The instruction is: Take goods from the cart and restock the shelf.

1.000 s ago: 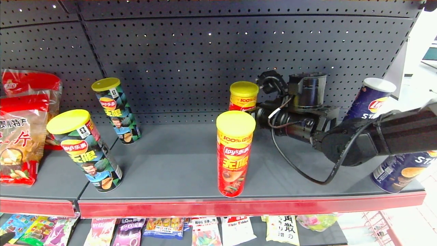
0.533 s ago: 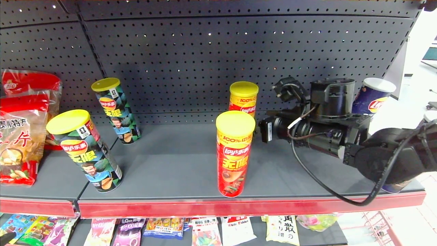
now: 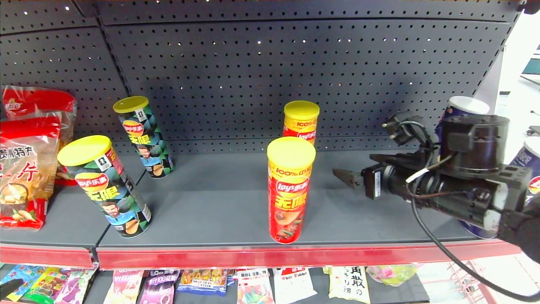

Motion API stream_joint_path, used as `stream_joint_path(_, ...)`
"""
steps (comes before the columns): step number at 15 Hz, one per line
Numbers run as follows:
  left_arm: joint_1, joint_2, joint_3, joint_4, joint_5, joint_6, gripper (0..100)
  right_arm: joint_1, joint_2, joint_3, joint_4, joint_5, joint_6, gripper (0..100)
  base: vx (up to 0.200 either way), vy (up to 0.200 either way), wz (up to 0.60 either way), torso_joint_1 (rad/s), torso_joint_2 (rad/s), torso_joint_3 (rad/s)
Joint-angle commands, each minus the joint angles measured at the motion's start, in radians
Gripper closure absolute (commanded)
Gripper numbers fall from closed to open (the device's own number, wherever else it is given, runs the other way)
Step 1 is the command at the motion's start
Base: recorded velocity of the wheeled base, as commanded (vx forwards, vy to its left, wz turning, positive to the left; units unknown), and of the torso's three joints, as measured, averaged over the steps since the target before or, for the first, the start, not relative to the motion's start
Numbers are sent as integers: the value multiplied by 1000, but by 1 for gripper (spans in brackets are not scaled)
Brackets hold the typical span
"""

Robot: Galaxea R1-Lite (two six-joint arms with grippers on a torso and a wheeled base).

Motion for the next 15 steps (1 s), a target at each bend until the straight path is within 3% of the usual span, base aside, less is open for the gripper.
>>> stream_joint_path(1,-1,121,-48,-1,-4,0,0,2,-206,138,2,-5,-5,0,0,0,0,0,0,0)
stream_joint_path(4,-1,246,-99,-15,-36,-2,0,2,-378,267,4,-3,-7,0,0,0,0,0,0,0)
stream_joint_path(6,-1,376,-101,-118,-71,-5,0,-2,-585,411,8,-5,-10,0,0,0,0,0,0,0)
stream_joint_path(9,1,502,-101,-236,-122,-9,0,-39,-821,428,219,-11,-17,0,0,0,0,0,0,0)
stream_joint_path(10,1,566,-105,-274,-129,-11,0,-94,-962,354,458,-14,-16,0,0,0,0,0,0,0)
stream_joint_path(12,1,637,-114,-308,-131,-31,0,-208,-1122,278,749,-22,-11,0,0,0,0,0,0,0)
stream_joint_path(13,-1,657,-119,-314,-131,-52,0,-251,-1154,267,797,-23,-10,0,0,0,0,0,0,0)
stream_joint_path(14,-4,709,-143,-325,-131,-104,0,-366,-1190,276,834,-23,3,0,0,0,0,0,0,0)
stream_joint_path(15,-4,746,-159,-336,-131,-132,0,-452,-1203,292,837,-20,30,0,0,0,0,0,0,0)
